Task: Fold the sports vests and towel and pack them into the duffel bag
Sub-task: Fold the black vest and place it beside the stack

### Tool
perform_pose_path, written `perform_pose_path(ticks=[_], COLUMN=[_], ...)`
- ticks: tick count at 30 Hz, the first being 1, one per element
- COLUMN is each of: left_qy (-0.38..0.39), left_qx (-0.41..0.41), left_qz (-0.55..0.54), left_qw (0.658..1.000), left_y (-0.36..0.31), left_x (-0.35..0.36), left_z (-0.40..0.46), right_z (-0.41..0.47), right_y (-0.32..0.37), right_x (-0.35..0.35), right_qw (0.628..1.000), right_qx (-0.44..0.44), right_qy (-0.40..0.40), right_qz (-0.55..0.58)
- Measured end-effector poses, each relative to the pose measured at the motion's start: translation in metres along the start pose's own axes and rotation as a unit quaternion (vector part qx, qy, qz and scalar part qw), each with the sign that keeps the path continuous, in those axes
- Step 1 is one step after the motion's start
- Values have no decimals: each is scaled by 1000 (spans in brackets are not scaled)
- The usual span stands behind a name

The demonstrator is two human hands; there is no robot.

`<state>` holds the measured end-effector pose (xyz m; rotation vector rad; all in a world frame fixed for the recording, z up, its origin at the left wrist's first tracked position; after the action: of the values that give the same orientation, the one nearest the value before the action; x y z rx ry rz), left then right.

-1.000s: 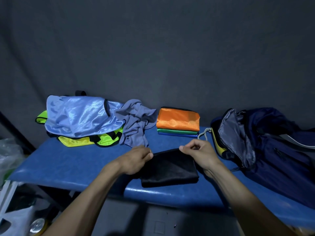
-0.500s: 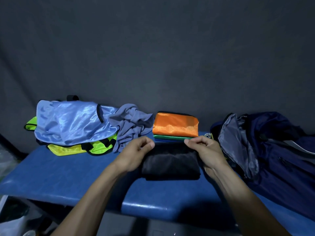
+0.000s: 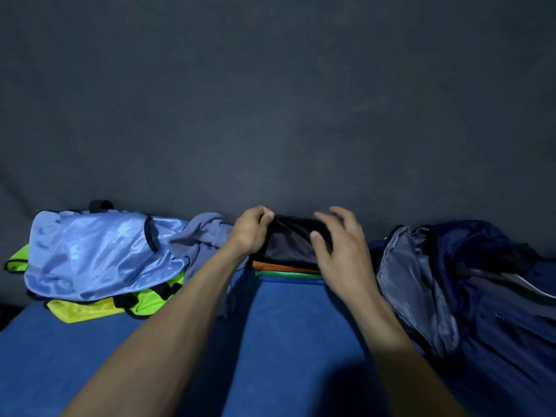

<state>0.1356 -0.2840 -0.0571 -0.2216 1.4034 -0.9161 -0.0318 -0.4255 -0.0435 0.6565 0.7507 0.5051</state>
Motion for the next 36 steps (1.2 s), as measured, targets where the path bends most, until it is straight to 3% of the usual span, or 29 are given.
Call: perform_pose_path(ticks=[4, 7, 11, 13, 15, 20, 29, 36], left_qy=[-16, -51, -197, -191, -151, -136, -123, -133], left_qx=[-32, -23, 104, 194, 220, 184, 97, 42], left_qz=[11, 49, 194, 234, 263, 298, 234, 214], left_qw=[999, 997, 955, 933, 927, 927, 960, 967], left_y=[7, 1, -17, -25, -21, -9, -1, 2], left_x=[9, 10, 3, 10, 23, 37, 42, 44], left_z=[5, -5, -33, -51, -62, -60, -59, -55], right_z=[4, 4, 7, 8, 10, 7, 5, 2], right_y=[-10, -16, -20, -24, -25, -9, -30, -15], right_x=[13, 15, 20, 23, 25, 37, 44, 49], right_qw=[984, 970, 962, 960, 957, 956, 956, 944], right_qx=[32, 60, 75, 80, 74, -2, 29, 44], right_qy=[141, 190, 198, 202, 204, 185, 193, 157], right_qz=[-106, -142, -171, -177, -192, -228, -217, -287])
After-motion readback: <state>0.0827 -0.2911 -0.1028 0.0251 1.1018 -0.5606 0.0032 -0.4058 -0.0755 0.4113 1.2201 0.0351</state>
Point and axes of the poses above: each hand's wrist, its own z-axis towards the middle knuckle, its own x-axis out of the palm, y = z × x, the point moved 2 cm from there along z, towards the middle knuckle, and after that the axes turned 14 degrees about z, right-handed, at the moved point
